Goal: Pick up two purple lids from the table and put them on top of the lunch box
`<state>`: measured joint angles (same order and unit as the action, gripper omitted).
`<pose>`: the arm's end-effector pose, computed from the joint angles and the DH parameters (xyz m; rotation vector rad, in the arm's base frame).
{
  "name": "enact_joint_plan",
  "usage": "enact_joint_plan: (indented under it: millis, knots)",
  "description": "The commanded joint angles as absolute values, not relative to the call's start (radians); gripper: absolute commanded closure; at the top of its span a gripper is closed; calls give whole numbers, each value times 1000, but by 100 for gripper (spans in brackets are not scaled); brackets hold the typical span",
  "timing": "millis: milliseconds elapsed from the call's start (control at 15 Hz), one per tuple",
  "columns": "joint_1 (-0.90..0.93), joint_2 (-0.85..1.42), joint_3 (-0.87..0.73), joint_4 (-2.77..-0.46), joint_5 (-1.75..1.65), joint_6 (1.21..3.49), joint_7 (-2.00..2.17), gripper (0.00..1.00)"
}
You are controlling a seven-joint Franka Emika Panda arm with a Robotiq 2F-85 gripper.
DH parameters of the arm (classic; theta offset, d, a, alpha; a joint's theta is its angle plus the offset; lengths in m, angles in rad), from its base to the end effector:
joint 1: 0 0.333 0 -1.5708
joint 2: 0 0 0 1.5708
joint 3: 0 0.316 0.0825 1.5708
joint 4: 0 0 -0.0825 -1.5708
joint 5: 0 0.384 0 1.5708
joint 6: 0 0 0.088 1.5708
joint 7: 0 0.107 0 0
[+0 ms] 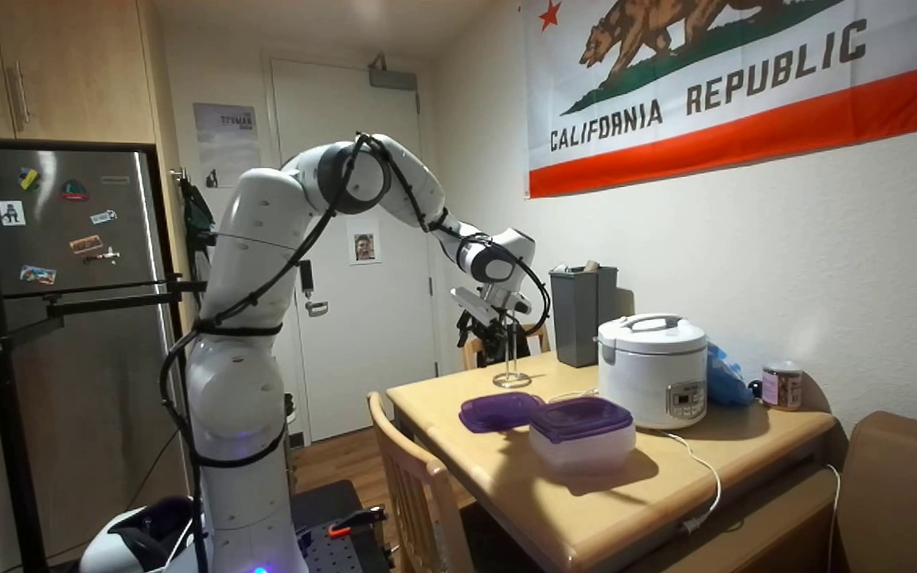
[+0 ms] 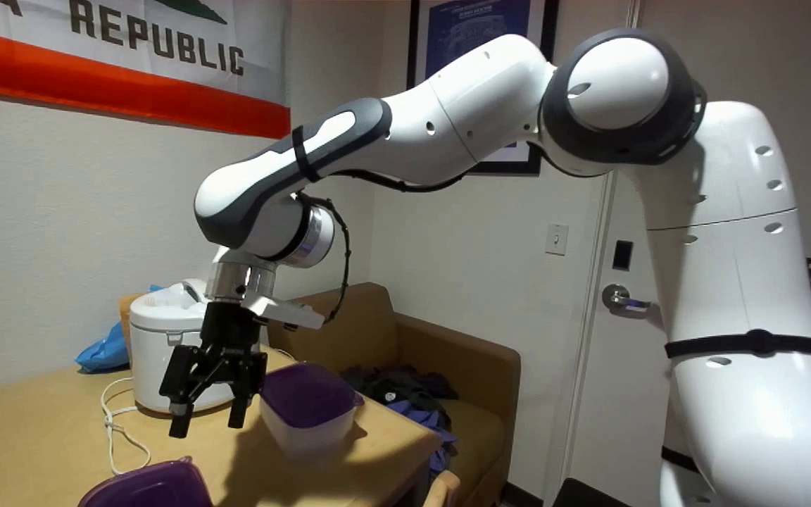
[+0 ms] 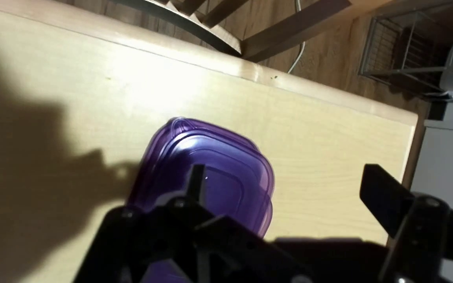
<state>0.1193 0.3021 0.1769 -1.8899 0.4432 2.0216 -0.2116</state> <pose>0.5730 0.1954 0.3419 -2.6785 -0.3693 0.2554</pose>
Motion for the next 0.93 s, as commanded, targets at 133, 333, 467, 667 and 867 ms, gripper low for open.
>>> enact_joint_plan:
  millis: [133,333,467,667,867]
  knots:
    - [98,359,183,-1862,461,2058,-210,0]
    - [100,369,185,-1850,461,2061,-210,0]
    - [97,376,184,-1854,490,2091,-184,0]
    - [87,413,187,-1849,560,2147,-157,0]
    - [83,461,186,-1841,604,2202,-130,0]
